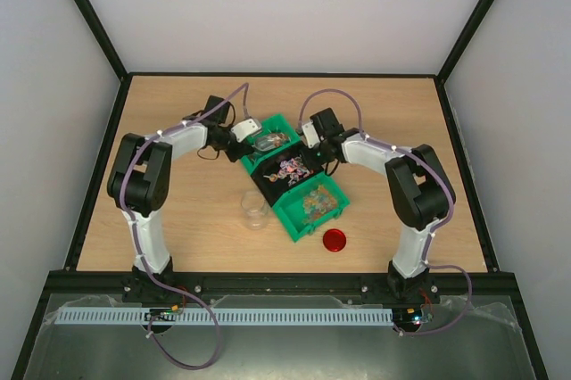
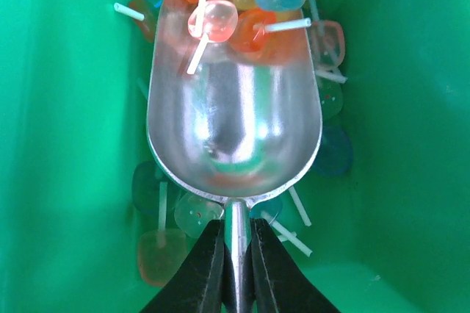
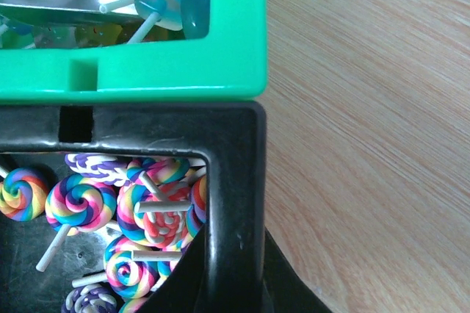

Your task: Pack the candies

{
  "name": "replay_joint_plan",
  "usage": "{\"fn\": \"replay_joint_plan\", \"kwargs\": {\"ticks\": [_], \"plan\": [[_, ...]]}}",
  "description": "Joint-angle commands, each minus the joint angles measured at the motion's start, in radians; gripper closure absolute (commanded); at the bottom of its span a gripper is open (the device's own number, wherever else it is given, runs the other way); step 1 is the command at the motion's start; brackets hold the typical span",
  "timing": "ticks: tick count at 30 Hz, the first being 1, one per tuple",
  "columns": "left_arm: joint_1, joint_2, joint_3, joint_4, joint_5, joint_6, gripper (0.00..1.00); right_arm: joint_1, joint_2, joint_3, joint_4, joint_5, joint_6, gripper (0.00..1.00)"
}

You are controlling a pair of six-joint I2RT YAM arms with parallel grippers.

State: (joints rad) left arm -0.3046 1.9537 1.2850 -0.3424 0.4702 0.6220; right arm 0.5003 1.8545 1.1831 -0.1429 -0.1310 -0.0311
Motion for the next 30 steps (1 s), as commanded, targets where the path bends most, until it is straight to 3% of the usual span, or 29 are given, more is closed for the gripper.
{"fn": "replay_joint_plan", "kwargs": {"ticks": [1,14,30], "plan": [[0.029,-0.046,-0.054,0.159,0.139,-0.066,0.98,-0.03,-0.007,0.053,0.129,-0.076,0.021,0.99],[0.085,-0.069,-0.087,0.198,0.2,-0.045,0.98,-0.085,0.018,0.062,0.125,-0.081,-0.005,0.97],[0.147,-0.168,-0.213,0.363,0.341,-0.093,0.98,-0.1,0.002,0.059,0.072,-0.061,-0.047,0.57]]}}
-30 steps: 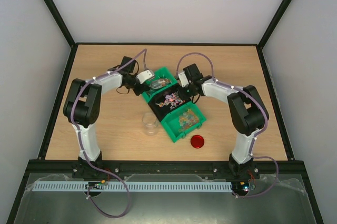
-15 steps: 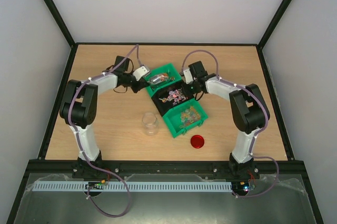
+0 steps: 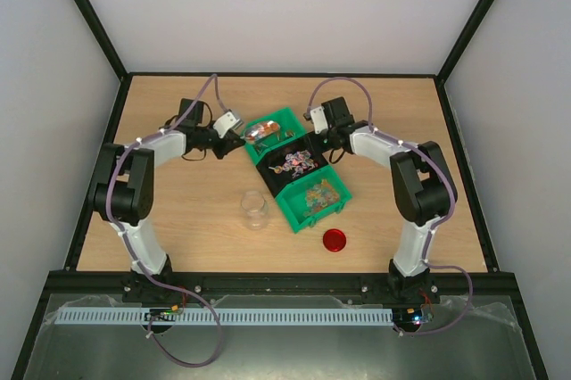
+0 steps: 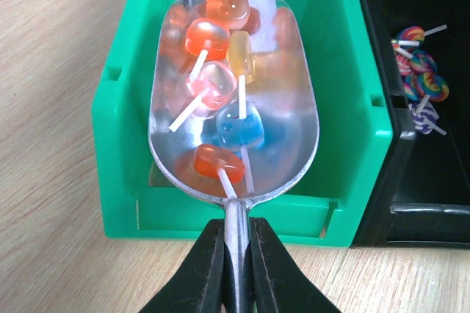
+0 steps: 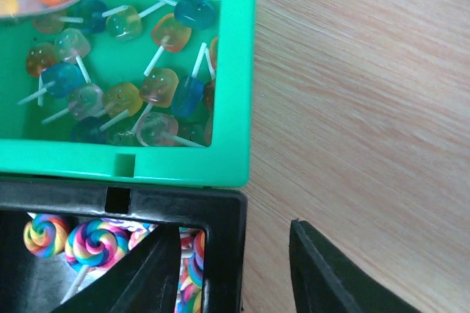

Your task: Pack the candies

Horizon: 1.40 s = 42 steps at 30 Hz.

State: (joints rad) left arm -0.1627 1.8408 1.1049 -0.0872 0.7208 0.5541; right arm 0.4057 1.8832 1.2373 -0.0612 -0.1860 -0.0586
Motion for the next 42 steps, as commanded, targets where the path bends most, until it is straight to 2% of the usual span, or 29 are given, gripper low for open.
{"fn": "replay_joint_plan", "kwargs": {"ticks": [1,6,11,16,23,29,36,42], "plan": [[0.005,-0.064,-0.042,0.123,0.094,-0.035,0.98,-0.005,-0.031,0.003,-0.012,-0.006,-0.021,0.54],[0.007,-0.106,-0.067,0.147,0.093,-0.043,0.98,-0.007,-0.047,-0.006,-0.02,-0.008,-0.026,0.45],[0.041,-0.155,-0.051,0.071,0.107,-0.026,0.98,-0.007,-0.072,-0.004,-0.03,-0.011,-0.029,0.34],[0.113,-0.228,-0.013,-0.12,0.162,0.093,0.98,-0.008,-0.111,-0.003,-0.041,-0.004,-0.043,0.18],[0.219,-0.286,0.054,-0.442,0.225,0.306,0.98,-0.008,-0.135,0.011,-0.048,0.005,-0.068,0.01],[0.31,-0.365,0.081,-0.686,0.256,0.5,0.98,-0.008,-0.136,0.055,-0.084,-0.018,-0.09,0.01],[0.409,-0.396,0.122,-1.05,0.259,0.779,0.98,-0.008,-0.144,0.089,-0.154,-0.113,-0.16,0.01],[0.444,-0.481,0.099,-1.114,0.213,0.873,0.98,-0.008,-0.144,0.097,-0.175,-0.139,-0.184,0.01]]}}
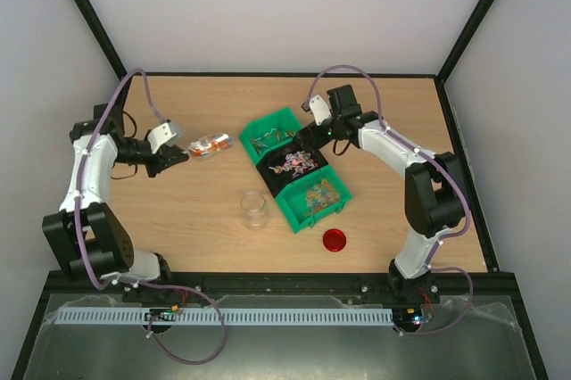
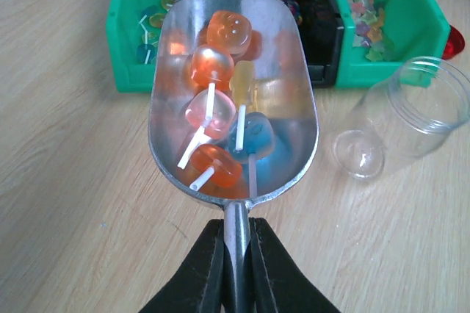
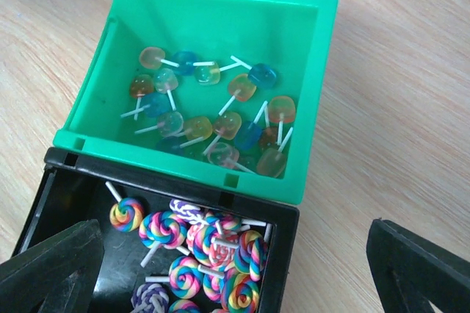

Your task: Pack the candies

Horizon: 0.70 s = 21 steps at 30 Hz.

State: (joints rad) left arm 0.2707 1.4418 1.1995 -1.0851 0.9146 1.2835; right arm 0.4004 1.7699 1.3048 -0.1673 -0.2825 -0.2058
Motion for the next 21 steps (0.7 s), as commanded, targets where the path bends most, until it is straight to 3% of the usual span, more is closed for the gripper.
{"fn": "replay_joint_plan", "kwargs": {"ticks": [1,11,21], "plan": [[0.012,-0.098,-0.003,-0.115,0.011,0.145,0.98,-0.003,-0.03,0.032,-0.074,-0.045,-0.039,0.01],[-0.032,-0.205,-0.027,-0.211,-0.094,0.227,0.98,-0.002,-0.027,0.028,-0.072,-0.063,-0.029,0.01],[-0.168,-0.29,-0.057,-0.211,-0.135,0.21,0.98,-0.002,-0.042,0.002,-0.061,-0.066,-0.019,0.01]]}}
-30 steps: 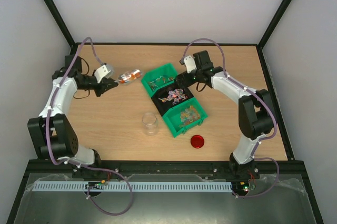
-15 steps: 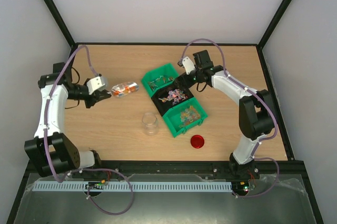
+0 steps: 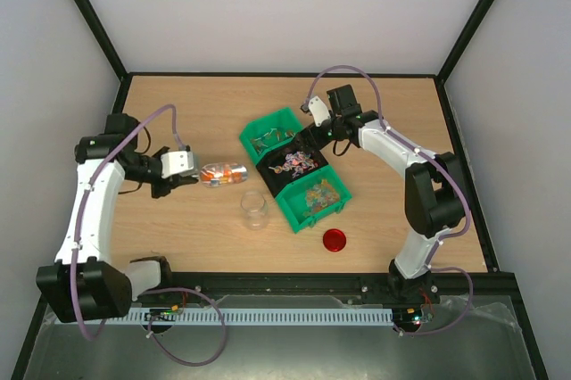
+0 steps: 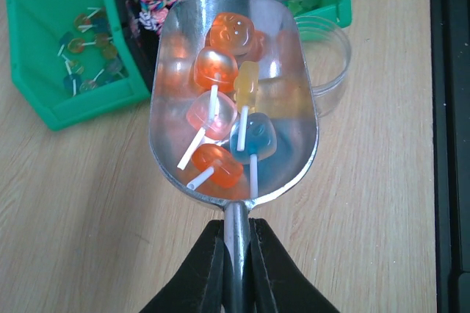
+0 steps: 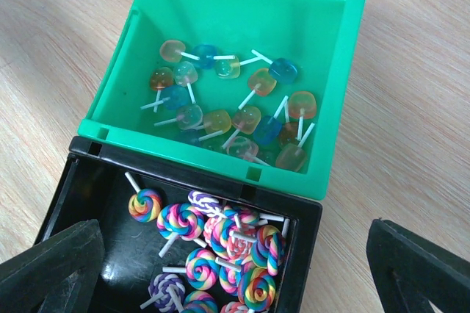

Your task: Pack the candies

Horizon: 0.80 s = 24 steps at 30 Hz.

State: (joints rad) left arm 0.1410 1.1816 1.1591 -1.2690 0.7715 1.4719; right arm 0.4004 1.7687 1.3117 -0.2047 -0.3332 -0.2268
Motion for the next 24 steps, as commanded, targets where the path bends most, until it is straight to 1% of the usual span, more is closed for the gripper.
{"fn": "replay_joint_plan", "kwargs": {"ticks": [1,10,16,24], "plan": [[-0.052,-0.038,-0.02,-0.027,0.002,0.024,0.98,-0.002,-0.043,-0.009,-0.024,-0.015,0.0,0.01],[-0.117,-0.086,-0.053,-0.026,-0.048,0.045,0.98,-0.002,-0.059,-0.033,-0.018,-0.018,0.008,0.01],[-0.139,-0.094,-0.065,-0.024,-0.088,0.05,0.98,-0.001,-0.06,-0.045,-0.006,-0.018,0.018,0.01],[-0.192,-0.072,-0.058,0.0,-0.139,-0.006,0.98,-0.002,-0.063,-0.052,-0.001,-0.014,0.026,0.01]]}}
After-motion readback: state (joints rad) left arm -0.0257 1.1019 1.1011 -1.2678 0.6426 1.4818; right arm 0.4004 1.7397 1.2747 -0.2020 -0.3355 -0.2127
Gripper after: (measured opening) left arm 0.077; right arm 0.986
